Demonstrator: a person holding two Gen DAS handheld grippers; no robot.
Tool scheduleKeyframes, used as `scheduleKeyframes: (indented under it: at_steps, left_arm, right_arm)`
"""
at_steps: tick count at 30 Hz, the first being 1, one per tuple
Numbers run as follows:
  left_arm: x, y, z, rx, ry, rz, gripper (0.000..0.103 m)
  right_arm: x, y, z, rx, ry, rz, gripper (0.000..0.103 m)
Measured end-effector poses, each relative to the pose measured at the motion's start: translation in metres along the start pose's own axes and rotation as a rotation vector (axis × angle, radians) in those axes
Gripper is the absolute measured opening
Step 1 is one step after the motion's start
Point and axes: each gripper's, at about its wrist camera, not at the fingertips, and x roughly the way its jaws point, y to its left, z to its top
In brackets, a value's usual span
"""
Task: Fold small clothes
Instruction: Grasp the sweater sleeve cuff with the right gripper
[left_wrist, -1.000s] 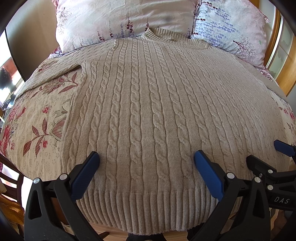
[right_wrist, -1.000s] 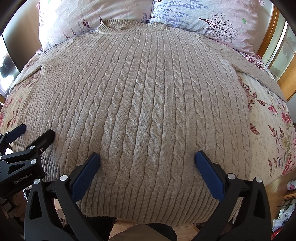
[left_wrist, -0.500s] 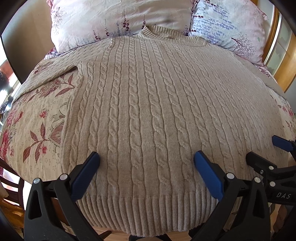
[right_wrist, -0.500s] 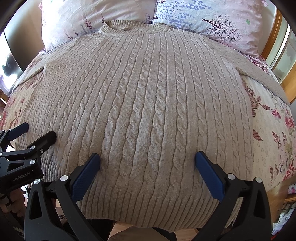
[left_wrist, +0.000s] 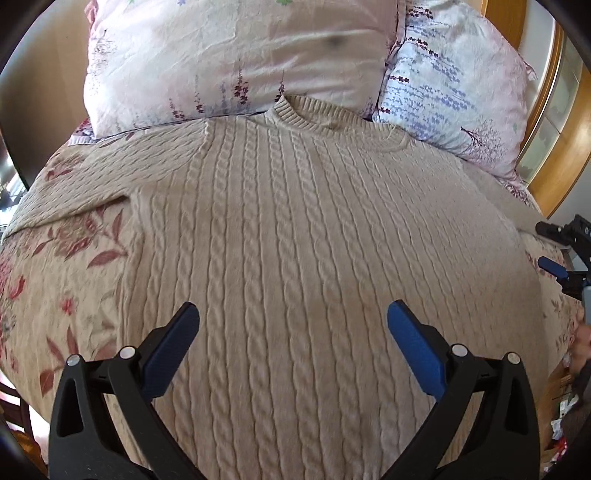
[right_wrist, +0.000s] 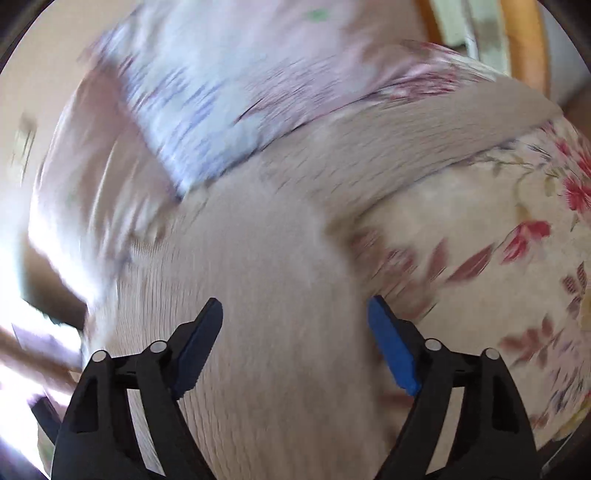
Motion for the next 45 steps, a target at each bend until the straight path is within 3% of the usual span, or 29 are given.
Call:
scheduleKeyframes:
  at_steps: [5, 10, 15, 20, 28, 31, 34, 39, 42, 43, 44, 45]
  left_arm:
    - [0.010, -0.007, 0.029, 0.027, -0.022, -0.033, 0.101]
    - [0.016, -0.010, 0.047, 0.012, -0.054, -0.107, 0.101]
    - [0.028, -0.011, 0.047, 0.001, -0.015, -0.118, 0.101]
    - [0.036, -0.006, 0.047, -0.042, 0.009, -0.146, 0.101]
    - [0.039, 0.002, 0.053, -0.087, 0.006, -0.183, 0.095]
    - [0.040, 0.007, 0.056, -0.107, 0.004, -0.180, 0.094]
    - [0.040, 0.011, 0.057, -0.114, -0.004, -0.175, 0.093]
    - [0.040, 0.016, 0.060, -0.128, -0.019, -0.176, 0.093]
    - [0.035, 0.021, 0.059, -0.140, -0.031, -0.179, 0.093]
    - [0.034, 0.023, 0.059, -0.142, -0.034, -0.178, 0.093]
    - [0.033, 0.025, 0.058, -0.144, -0.038, -0.176, 0.093]
    - [0.032, 0.027, 0.057, -0.146, -0.039, -0.173, 0.093]
  right_arm:
    - [0.001, -0.060, 0.052, 0.261, -0.074, 0.008, 0.068]
    - [0.006, -0.101, 0.072, 0.418, -0.121, -0.004, 0.062]
    - [0.006, -0.119, 0.081, 0.453, -0.155, 0.035, 0.052]
    - [0.012, -0.134, 0.085, 0.499, -0.184, 0.079, 0.033]
    - [0.013, -0.115, 0.094, 0.386, -0.224, 0.031, 0.012]
    - [0.004, -0.090, 0.102, 0.282, -0.253, 0.036, 0.011]
    - [-0.007, -0.041, 0.109, 0.112, -0.274, 0.105, 0.001]
    - [-0.008, 0.047, 0.100, -0.156, -0.243, 0.170, 0.001]
    - [0.006, 0.064, 0.090, -0.163, -0.181, 0.130, 0.005]
    - [0.013, 0.056, 0.087, -0.105, -0.140, 0.133, 0.021]
    - [0.015, 0.045, 0.083, -0.054, -0.120, 0.122, 0.051]
    - [0.017, 0.033, 0.080, 0.001, -0.106, 0.107, 0.062]
